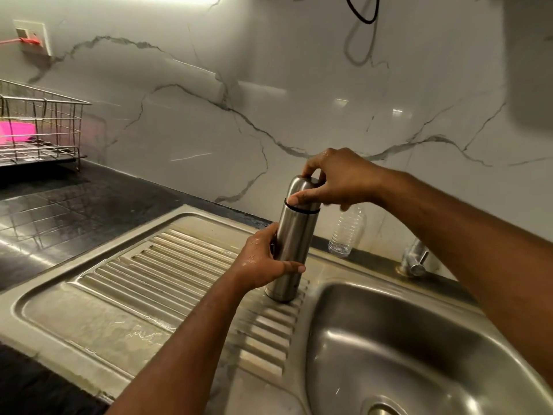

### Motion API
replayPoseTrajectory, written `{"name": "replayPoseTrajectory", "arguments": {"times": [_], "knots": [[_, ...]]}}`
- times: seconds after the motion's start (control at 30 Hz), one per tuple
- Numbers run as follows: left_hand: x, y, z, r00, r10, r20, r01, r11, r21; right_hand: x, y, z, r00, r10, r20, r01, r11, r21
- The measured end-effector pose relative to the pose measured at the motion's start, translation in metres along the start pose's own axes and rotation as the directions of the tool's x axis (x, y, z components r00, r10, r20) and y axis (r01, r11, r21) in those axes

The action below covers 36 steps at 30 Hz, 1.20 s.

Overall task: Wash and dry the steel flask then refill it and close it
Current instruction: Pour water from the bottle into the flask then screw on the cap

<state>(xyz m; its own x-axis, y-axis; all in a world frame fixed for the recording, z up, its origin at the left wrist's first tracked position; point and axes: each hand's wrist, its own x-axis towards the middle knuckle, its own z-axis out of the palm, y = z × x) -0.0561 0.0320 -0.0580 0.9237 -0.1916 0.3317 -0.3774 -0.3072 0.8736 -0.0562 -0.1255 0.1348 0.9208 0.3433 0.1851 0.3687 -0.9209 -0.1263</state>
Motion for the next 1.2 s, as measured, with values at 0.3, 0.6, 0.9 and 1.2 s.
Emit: {"name": "replayPoseTrajectory", "arguments": {"times": [0.3, 0.6, 0.9, 1.2], "knots": [[0.001, 0.0, 0.001, 1.0, -0.014, 0.0, 0.014, 1.0, -0.001, 0.002, -0.008, -0.001, 0.997, -0.012, -0.076, 0.013, 1.0, 0.018], [0.002, 0.0, -0.001, 1.0, -0.014, 0.016, 0.014, 1.0, 0.007, -0.005, -0.024, -0.014, 0.993, 0.103, 0.056, -0.109, 0.987, 0.122], [0.0, -0.003, 0.0, 1.0, -0.013, -0.002, 0.013, 1.0, 0.003, 0.0, -0.023, 0.01, 0.956, 0.163, -0.245, -0.163, 0.986, 0.02], [-0.002, -0.002, 0.005, 0.999, -0.029, -0.036, 0.029, 1.0, 0.007, 0.003, -0.021, 0.026, 0.89, 0.228, -0.395, -0.249, 0.969, 0.0]]}}
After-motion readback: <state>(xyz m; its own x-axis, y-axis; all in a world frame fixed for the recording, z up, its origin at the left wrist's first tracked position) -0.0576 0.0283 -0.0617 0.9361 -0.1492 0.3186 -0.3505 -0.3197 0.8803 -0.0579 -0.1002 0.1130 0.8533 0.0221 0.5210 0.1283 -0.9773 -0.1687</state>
